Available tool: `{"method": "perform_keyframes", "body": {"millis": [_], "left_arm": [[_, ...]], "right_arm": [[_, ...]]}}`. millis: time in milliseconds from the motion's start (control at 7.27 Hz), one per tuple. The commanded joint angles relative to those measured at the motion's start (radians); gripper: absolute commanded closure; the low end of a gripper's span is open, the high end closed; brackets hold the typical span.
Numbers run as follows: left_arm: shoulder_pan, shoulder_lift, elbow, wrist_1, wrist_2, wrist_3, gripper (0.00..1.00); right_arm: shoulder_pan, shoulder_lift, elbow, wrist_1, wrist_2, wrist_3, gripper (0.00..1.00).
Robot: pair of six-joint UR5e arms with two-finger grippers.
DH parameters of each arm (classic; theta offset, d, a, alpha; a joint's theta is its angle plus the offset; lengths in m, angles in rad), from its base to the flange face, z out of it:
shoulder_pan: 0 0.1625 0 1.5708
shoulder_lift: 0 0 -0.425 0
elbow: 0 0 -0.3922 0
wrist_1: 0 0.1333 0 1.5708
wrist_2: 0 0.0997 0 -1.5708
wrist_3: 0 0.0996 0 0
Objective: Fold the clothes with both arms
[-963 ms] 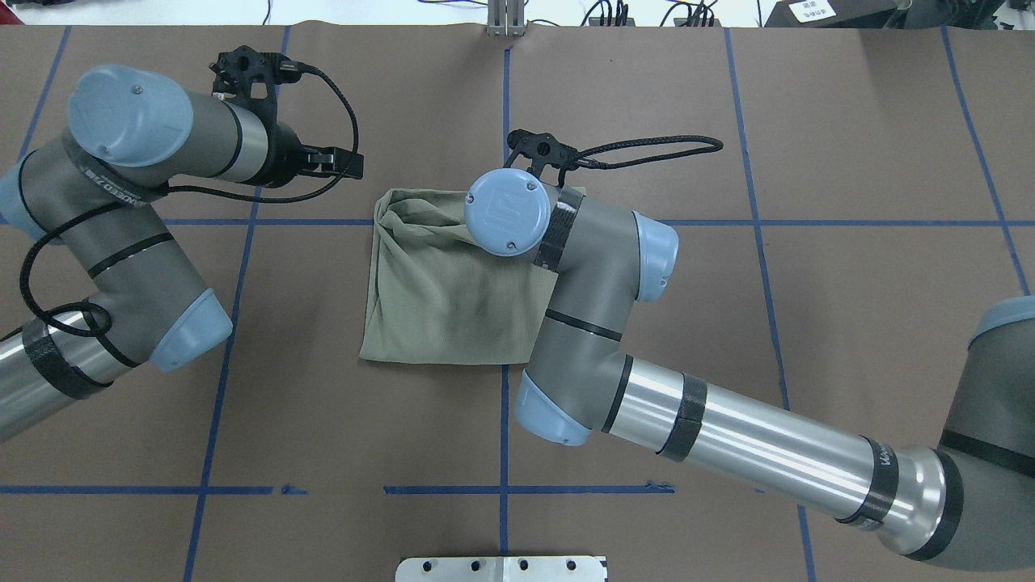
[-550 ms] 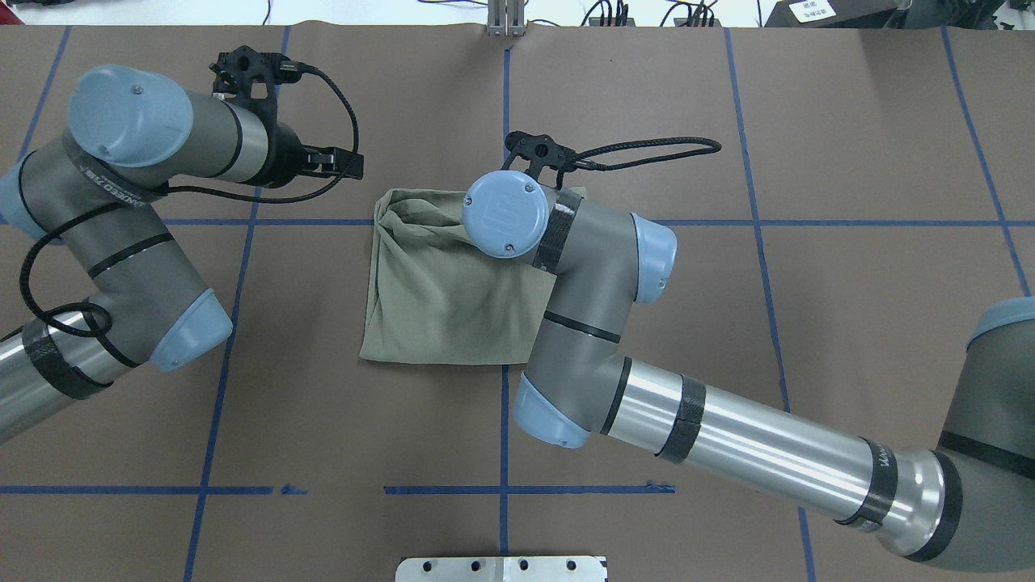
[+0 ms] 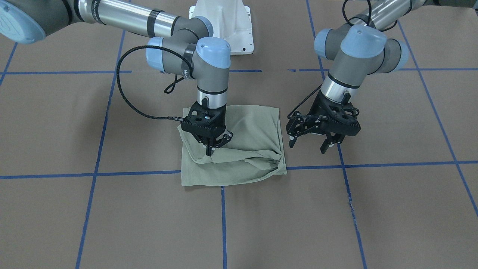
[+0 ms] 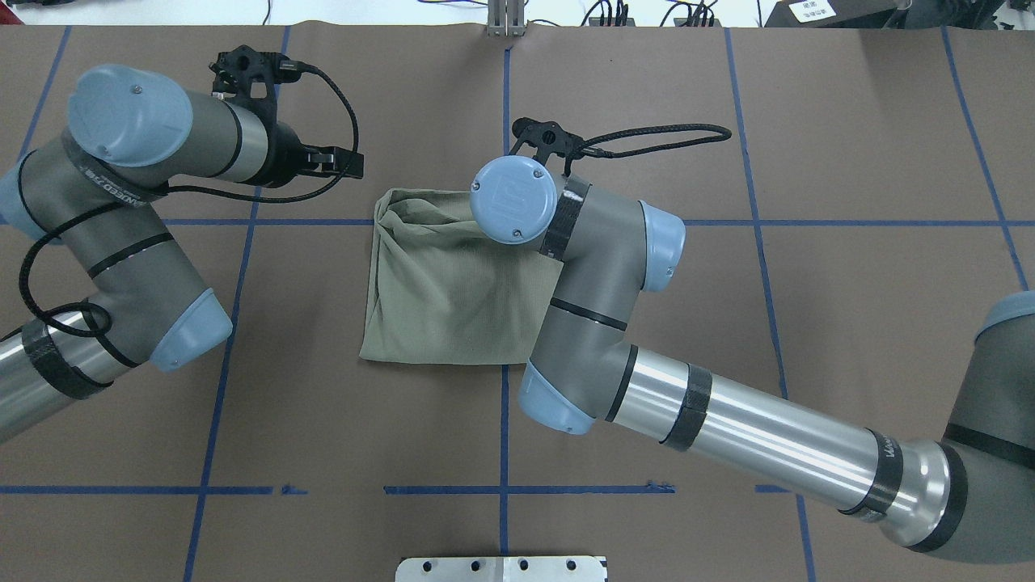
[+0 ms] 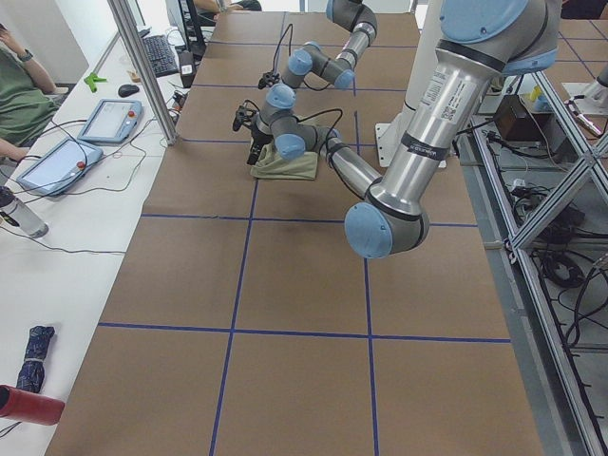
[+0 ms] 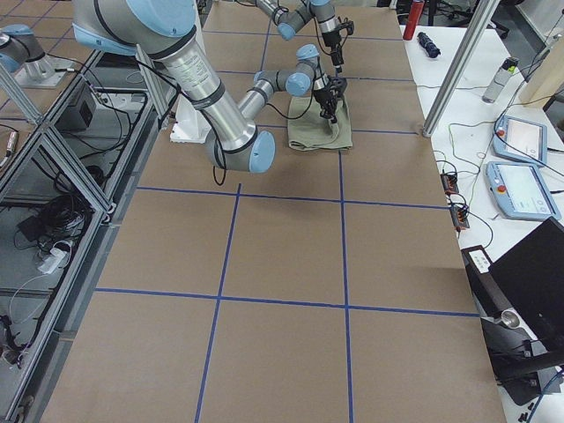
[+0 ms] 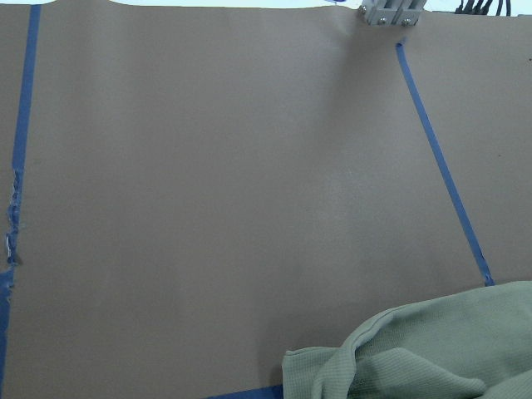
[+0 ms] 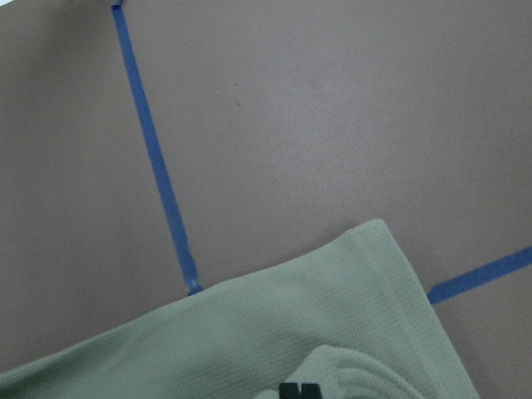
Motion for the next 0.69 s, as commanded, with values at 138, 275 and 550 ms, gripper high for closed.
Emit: {"method": "perform_keyframes", "body": {"millis": [138,275,550], "left_arm": [[0.002,0.0,0.001,0.0,0.0,-0.009,0.0],[0.004,-0.002,0.001,0.0,0.0,-0.009,0.0],[0.004,0.0,0.003,0.0,0.002,-0.011,0.0]], "right_arm": [[0.048,0.01,-0.145,0.114,-0.003,0.001,1.0],[0.053,0.01,-0.177,0.161,-0.003,0.001,1.0],[0.054,0.033,-0.181,0.158,-0.008,-0.017,0.0]]}}
